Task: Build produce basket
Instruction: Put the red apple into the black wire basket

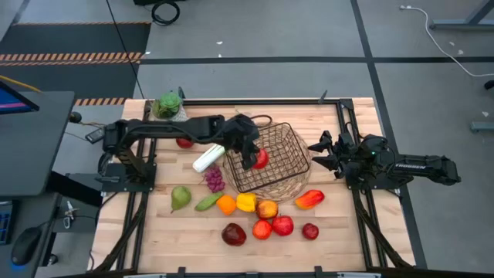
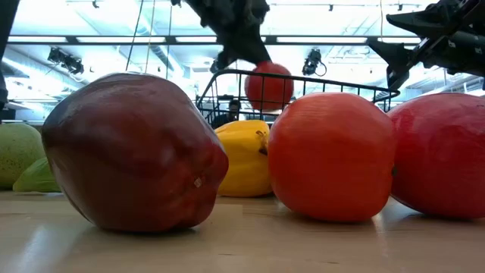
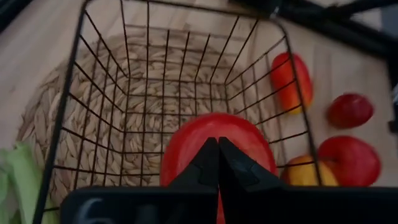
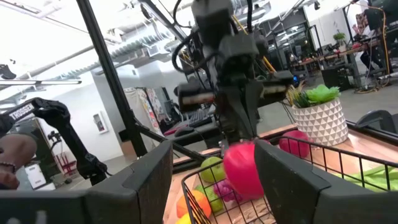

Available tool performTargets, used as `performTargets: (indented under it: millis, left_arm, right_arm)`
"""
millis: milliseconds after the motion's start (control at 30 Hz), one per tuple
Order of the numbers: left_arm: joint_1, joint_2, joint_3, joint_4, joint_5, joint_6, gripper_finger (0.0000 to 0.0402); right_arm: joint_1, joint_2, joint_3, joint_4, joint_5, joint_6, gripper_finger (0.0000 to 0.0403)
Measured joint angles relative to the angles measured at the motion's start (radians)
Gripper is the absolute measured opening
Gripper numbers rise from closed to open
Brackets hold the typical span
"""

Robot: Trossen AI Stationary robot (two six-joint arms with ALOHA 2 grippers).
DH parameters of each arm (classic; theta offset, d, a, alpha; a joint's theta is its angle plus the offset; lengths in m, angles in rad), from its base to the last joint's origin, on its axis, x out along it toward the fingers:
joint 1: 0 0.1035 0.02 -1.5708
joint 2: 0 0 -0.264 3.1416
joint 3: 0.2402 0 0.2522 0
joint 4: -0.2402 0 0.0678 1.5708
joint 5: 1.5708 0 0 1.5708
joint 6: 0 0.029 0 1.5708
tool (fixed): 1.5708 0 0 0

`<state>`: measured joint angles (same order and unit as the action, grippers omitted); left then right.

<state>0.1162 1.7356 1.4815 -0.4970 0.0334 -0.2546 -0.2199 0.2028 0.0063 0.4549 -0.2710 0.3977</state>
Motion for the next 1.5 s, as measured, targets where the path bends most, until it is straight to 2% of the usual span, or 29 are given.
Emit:
performTargets:
  millis: [100, 267, 633, 1067, 1267, 1500]
  left_arm:
    - [0.000, 0.035, 0.000, -0.005, 0.004, 0.042, 0.0000]
    - [-0.010, 0.076, 0.000, -0.026, 0.009, 0.198, 0.0000]
    - [-0.015, 0.177, 0.000, -0.063, 0.004, 0.351, 0.0000]
    - [-0.015, 0.176, 0.002, -0.164, -0.037, 0.547, 0.0004]
    - [-0.015, 0.174, 0.002, -0.178, -0.038, 0.601, 0.0005]
    - [-0.016, 0.172, 0.002, -0.184, -0.084, 0.616, 0.0006]
  right_arm:
    - [0.000, 0.000, 0.000, 0.000, 0.000, 0.000, 0.0231]
    - [0.000, 0.000, 0.000, 0.000, 0.000, 0.000, 0.0231]
    - [0.000, 0.000, 0.000, 0.000, 0.000, 0.000, 0.0231]
    - [0.000, 0.000, 0.000, 0.000, 0.000, 0.000, 0.0231]
    - [0.000, 0.000, 0.000, 0.000, 0.000, 0.000, 0.0231]
    - [0.000, 0.000, 0.000, 0.000, 0.000, 0.000, 0.0231]
